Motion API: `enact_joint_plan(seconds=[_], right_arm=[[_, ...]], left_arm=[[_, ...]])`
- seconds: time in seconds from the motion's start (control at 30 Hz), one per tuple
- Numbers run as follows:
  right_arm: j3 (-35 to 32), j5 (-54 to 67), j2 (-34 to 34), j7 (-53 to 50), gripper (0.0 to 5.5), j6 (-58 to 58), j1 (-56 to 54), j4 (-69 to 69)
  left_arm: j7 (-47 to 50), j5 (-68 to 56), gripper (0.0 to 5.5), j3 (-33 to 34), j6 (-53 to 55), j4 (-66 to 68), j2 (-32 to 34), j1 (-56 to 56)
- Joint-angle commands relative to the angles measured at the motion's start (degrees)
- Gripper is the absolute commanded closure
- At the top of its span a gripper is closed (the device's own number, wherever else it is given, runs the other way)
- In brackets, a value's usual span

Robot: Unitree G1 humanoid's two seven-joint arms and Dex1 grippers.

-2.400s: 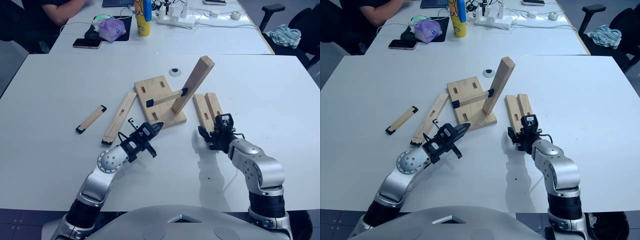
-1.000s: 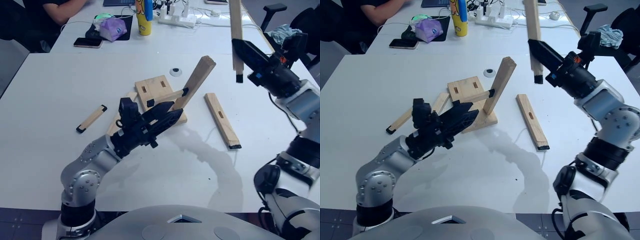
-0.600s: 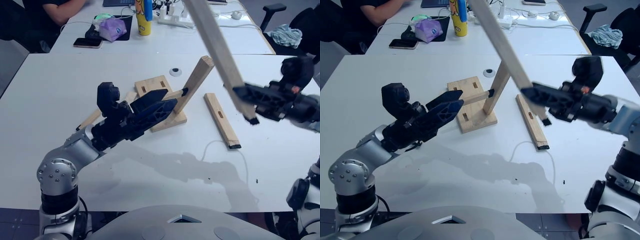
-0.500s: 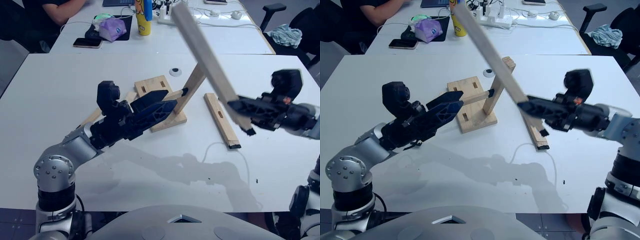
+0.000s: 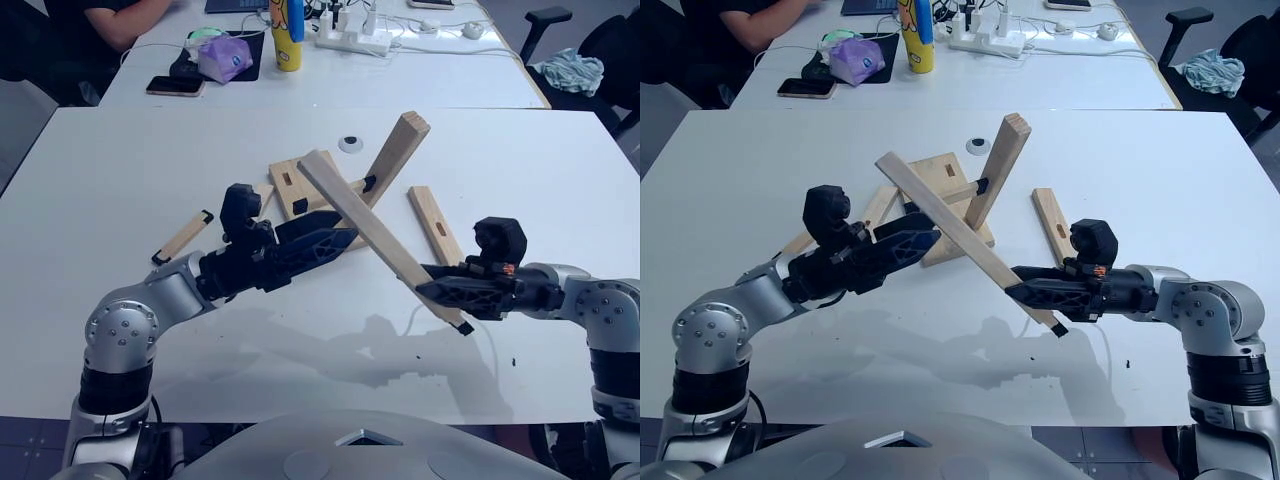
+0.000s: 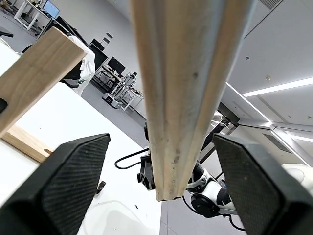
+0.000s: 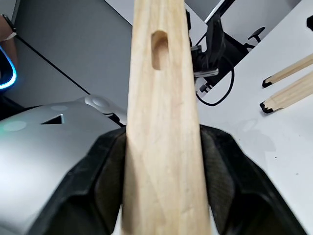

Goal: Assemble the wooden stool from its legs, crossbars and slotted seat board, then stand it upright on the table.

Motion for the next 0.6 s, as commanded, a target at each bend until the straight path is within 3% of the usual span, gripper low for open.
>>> enact_joint_plan(seconds=[0.03, 0.3, 0.6], right_arm=[[2.5, -2.5, -0.7, 2.3, 3.43, -2.3, -0.6, 0.0], [5.6, -6.9, -1.8, 4.6, 3.43, -5.9, -0.5, 0.5], [5.7, -7.2, -1.4, 6.0, 3.43, -6.1, -2.6, 3.2]], left_arm=[[-0.9, 1.0, 1.6, -1.1, 0.9, 0.6, 0.1, 0.3], [-1.8, 0.1, 1.6, -1.2, 2.0, 0.3, 1.0, 0.2], [-3.2, 1.4, 2.81, -1.2, 2.8, 1.3, 2.0, 0.1]])
